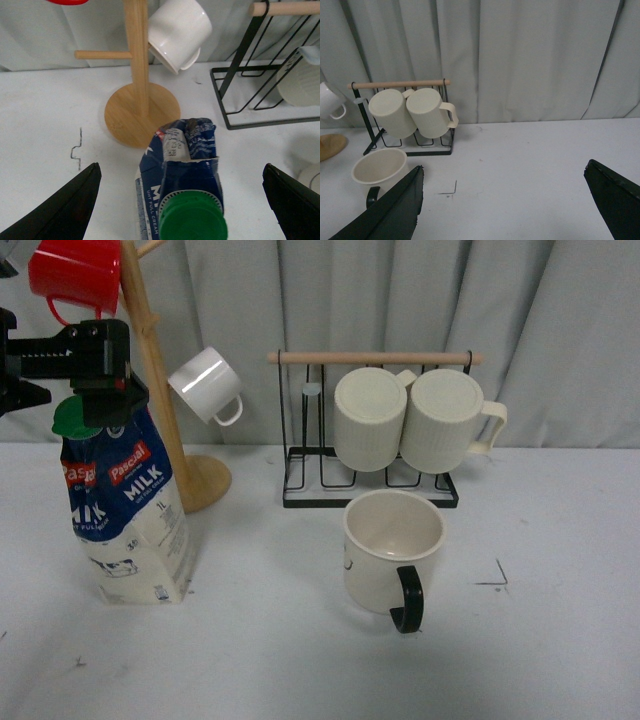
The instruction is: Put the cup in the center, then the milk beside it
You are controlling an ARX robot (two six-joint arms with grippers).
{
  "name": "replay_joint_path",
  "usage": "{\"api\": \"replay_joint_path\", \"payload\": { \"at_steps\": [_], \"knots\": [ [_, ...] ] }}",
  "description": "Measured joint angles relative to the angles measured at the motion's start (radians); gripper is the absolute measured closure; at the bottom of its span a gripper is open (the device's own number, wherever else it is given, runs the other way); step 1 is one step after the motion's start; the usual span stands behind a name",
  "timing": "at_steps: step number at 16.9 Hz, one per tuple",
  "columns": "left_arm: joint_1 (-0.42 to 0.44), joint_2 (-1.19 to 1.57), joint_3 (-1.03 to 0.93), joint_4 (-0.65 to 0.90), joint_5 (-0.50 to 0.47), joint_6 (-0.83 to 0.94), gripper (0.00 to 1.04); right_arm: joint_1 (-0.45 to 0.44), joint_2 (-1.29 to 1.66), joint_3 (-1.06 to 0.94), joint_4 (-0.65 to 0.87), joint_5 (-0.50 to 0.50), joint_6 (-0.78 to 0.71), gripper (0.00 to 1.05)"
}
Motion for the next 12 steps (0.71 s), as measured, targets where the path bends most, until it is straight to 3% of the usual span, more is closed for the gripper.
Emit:
{"api": "replay_joint_path", "payload": {
  "at_steps": [11, 12],
  "knots": [
    [-0.025, 0.149, -0.087, 0.198, -0.120, 0.021, 0.07, 0.000, 0.000, 0.000, 0.000, 0.000, 0.000, 0.06],
    [-0.028, 0.156, -0.087, 0.199, -0.130, 0.013, 0.16, 0.000, 0.000, 0.000, 0.000, 0.000, 0.000, 0.06]
  ]
}}
